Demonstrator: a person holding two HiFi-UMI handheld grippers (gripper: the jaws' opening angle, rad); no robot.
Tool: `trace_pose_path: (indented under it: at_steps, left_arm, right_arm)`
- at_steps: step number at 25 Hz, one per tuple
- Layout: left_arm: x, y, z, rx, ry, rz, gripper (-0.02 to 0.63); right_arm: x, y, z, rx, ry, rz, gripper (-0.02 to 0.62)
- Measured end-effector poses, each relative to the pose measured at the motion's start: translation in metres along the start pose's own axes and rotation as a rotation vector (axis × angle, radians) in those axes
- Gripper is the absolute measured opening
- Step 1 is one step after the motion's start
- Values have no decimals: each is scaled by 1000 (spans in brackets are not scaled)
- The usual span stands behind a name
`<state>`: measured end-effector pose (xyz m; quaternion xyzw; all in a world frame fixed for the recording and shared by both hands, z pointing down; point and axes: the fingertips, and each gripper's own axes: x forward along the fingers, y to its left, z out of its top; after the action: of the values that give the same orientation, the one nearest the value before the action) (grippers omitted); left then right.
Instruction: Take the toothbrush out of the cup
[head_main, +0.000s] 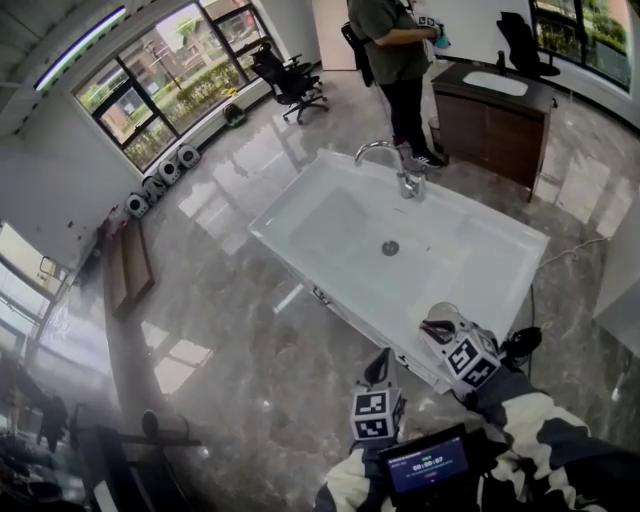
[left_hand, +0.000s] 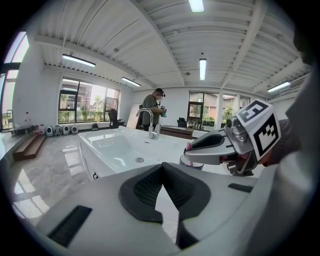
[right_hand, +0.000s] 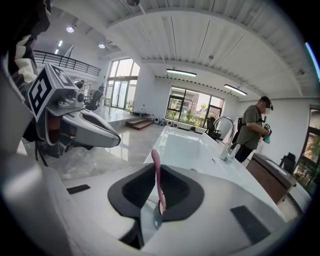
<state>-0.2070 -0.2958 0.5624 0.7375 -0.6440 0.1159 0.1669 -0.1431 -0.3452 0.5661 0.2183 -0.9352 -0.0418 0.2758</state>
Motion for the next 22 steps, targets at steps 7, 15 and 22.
trace_pose_path:
  at_steps: [7,15,22]
  left_arm:
    - [6,0,6,0,-10,-14,6]
    - [29,-16,21,14,-44,-64,5]
    - [40,-32,46,23,-85,-87,6]
  right_arm:
    - [-3,-5,7,-16,-13,-19,18]
    - [-62,-45,65,88,-274,-96,18]
    - [-120,-102,61,158,-363,-247,18]
